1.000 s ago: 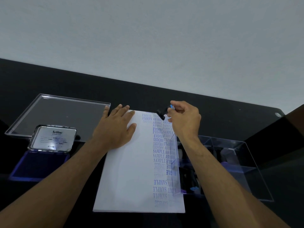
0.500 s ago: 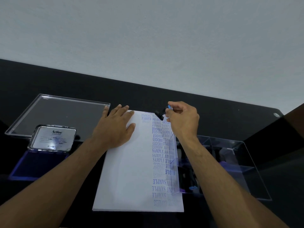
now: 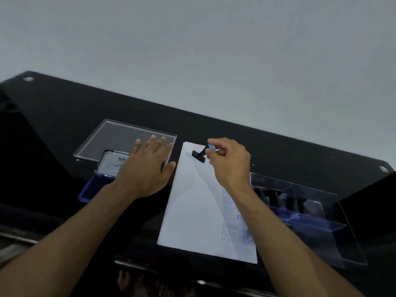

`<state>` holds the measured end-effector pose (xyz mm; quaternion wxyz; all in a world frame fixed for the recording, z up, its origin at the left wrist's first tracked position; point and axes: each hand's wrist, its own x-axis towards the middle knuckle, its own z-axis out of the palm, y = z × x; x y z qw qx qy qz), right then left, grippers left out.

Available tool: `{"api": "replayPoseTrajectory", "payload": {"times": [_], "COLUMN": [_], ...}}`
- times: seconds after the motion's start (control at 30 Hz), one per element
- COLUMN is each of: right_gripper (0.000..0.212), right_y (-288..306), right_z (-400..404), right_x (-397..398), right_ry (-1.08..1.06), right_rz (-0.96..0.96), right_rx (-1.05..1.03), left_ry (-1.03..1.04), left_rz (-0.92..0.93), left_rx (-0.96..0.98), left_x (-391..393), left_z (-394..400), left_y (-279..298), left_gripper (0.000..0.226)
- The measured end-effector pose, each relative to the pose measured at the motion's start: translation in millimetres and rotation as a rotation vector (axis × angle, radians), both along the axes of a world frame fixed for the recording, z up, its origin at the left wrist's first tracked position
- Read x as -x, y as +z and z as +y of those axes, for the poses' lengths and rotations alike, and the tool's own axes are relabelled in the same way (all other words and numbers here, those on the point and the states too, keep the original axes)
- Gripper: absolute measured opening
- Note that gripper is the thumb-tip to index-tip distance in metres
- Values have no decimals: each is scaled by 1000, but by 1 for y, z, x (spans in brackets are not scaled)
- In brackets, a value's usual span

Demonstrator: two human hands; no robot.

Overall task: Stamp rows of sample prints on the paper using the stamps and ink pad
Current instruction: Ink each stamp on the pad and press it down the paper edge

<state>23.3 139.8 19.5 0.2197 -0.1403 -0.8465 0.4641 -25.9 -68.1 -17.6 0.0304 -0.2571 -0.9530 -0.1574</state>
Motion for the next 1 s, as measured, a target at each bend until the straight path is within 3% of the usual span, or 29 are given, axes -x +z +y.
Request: {"api": "replayPoseTrajectory", "payload": {"times": [0.53, 1.0], "right_gripper": [22, 24], "right_y": [13, 7], "right_z": [-157, -203], "right_x": [-30, -24], "right_ry": [359, 530], "right_rz": [6, -39], "right_rx": [-250, -535], "left_ry": [249, 293], "left_rz": [19, 13], "left_rx": [-30, -15], "left_x": [-71, -73], "left_z": [-161, -194], "left_y": [-23, -55], "left_gripper": [74, 69]}}
